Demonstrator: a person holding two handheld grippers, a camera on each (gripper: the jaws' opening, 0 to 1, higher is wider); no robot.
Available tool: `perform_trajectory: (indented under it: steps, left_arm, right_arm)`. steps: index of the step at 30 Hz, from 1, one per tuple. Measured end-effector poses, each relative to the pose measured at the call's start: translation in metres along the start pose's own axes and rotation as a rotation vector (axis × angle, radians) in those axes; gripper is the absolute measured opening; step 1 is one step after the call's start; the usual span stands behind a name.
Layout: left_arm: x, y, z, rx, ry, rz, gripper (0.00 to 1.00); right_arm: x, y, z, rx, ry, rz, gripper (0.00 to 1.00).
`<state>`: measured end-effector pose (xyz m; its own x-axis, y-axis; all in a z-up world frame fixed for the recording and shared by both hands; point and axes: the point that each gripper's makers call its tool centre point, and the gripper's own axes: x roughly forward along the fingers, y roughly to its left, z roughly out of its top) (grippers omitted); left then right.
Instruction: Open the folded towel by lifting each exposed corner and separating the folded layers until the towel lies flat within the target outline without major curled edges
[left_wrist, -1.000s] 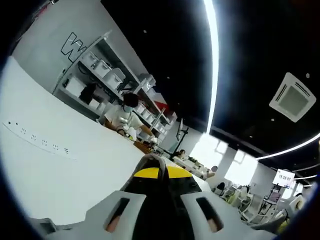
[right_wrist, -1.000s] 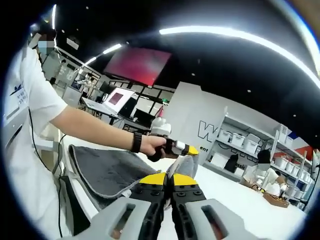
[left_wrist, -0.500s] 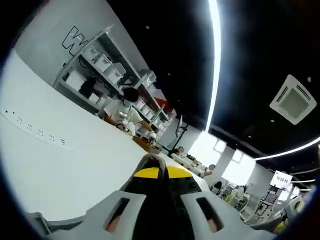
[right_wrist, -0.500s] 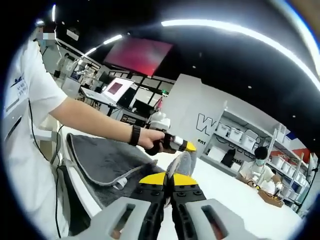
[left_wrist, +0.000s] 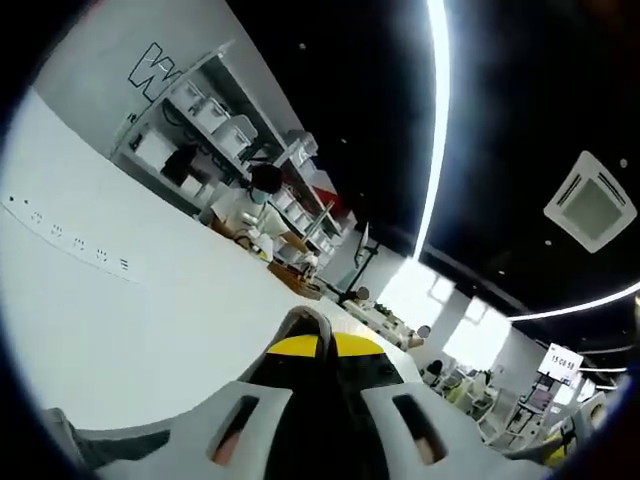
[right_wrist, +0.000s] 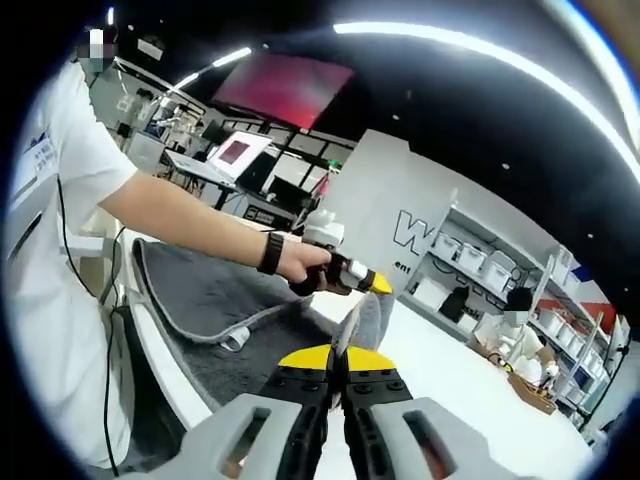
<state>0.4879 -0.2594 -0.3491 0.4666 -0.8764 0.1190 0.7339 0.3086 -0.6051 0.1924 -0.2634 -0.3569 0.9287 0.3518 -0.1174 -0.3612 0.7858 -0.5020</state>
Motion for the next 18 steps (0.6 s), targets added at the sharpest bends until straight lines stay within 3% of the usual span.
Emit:
perform_trajectory:
  steps: [9,18]
  left_arm:
    - [0.004,0.008,-0.014,-0.010,0.014,0.009,0.01]
    - [0.009,0.013,-0.017,-0.006,0.026,0.015,0.01]
  right_arm:
    - [-0.001,0.001,-0.013,-0.009,0.051,0.013,0.00]
    - [-0.002,-0.003,-0.026,-0.001,0.101,0.009,0.00]
